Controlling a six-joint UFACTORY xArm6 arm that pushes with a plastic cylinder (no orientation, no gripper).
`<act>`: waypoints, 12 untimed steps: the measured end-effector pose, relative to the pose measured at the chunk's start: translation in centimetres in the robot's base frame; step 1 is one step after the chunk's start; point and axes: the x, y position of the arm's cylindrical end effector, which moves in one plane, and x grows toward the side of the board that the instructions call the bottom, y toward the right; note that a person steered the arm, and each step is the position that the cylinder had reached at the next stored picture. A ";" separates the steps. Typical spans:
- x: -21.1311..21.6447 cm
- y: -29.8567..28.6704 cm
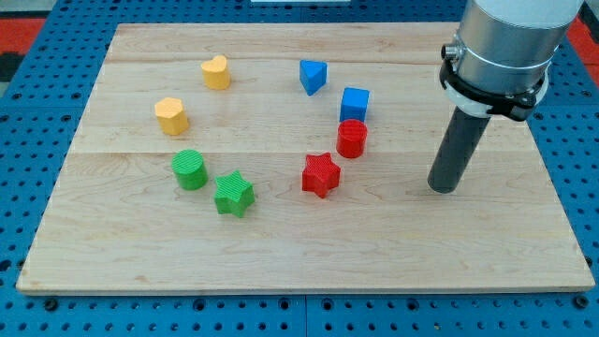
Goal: Point your arm to the right side of red circle
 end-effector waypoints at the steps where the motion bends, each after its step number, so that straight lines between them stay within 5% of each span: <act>1: 0.0 -0.3; 7: 0.8 4.1; 10: -5.7 -4.3; 12: -6.1 -5.5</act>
